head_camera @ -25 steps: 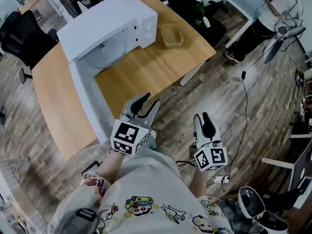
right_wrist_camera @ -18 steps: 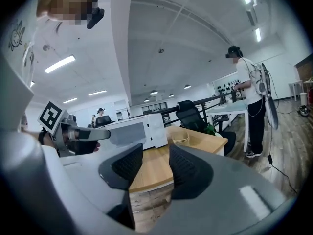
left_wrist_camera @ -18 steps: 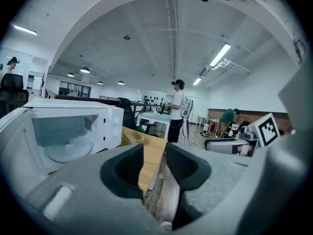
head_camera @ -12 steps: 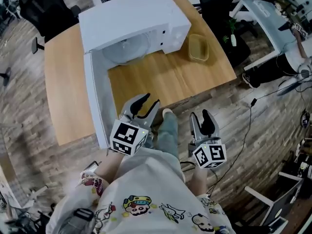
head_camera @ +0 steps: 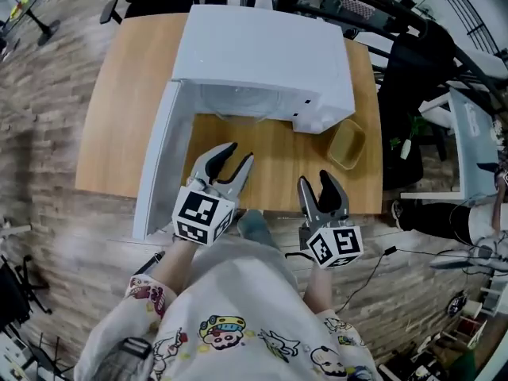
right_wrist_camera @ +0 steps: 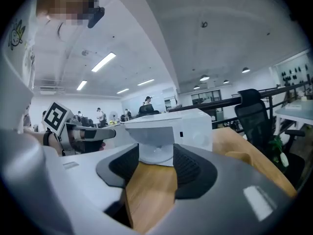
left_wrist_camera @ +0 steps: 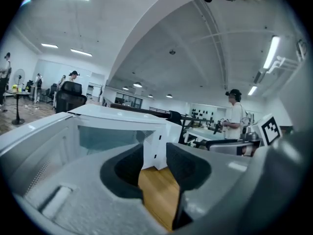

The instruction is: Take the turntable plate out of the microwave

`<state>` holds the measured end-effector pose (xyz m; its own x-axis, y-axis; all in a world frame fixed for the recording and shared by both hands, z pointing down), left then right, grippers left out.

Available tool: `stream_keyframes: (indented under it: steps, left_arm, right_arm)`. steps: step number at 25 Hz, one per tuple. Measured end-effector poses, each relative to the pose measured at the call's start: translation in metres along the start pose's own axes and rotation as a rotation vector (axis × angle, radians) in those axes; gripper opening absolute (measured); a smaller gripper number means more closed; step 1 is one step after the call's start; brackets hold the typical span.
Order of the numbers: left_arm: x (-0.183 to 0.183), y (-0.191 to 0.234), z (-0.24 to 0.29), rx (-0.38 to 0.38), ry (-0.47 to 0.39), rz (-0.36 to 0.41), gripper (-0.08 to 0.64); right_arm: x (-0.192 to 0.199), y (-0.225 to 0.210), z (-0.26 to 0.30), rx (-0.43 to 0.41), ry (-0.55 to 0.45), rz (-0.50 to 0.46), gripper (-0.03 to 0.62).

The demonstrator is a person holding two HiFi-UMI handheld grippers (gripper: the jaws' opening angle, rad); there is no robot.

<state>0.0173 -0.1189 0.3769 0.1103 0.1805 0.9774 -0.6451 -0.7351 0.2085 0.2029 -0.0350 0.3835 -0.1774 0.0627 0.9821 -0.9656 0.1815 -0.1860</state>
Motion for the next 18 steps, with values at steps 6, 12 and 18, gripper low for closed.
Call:
stream_keyframes:
  steps: [6,12,18]
  left_arm:
    - [-0.002,0.011,0.008,-0.197,-0.050,-0.002,0.146]
    - [0.000,0.016,-0.003,-0.343,-0.076,-0.017,0.150]
    - [0.004,0.022,-0.008,-0.401,-0.072,-0.055,0.151]
  right_arm:
    - [-0.005,-0.016,0.045,-0.219,0.024,-0.003,0.218]
    - [-0.002,-0.016,0.072,-0.373,0.050,-0.003,0.219]
    - [-0.004,-0.011,0.083,-0.419,0.059,0.002,0.219]
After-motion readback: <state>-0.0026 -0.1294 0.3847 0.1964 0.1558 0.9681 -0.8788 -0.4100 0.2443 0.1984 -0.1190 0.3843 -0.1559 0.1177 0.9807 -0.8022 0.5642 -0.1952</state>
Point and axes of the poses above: the fingertips, and each gripper's own axes: z forward along the fingers, y to its left, x out of its underside, the point moved 5 cm from there along -z, backward along the fingers, and after that the axes turned 13 degrees about -y, right-handed, at the moved point
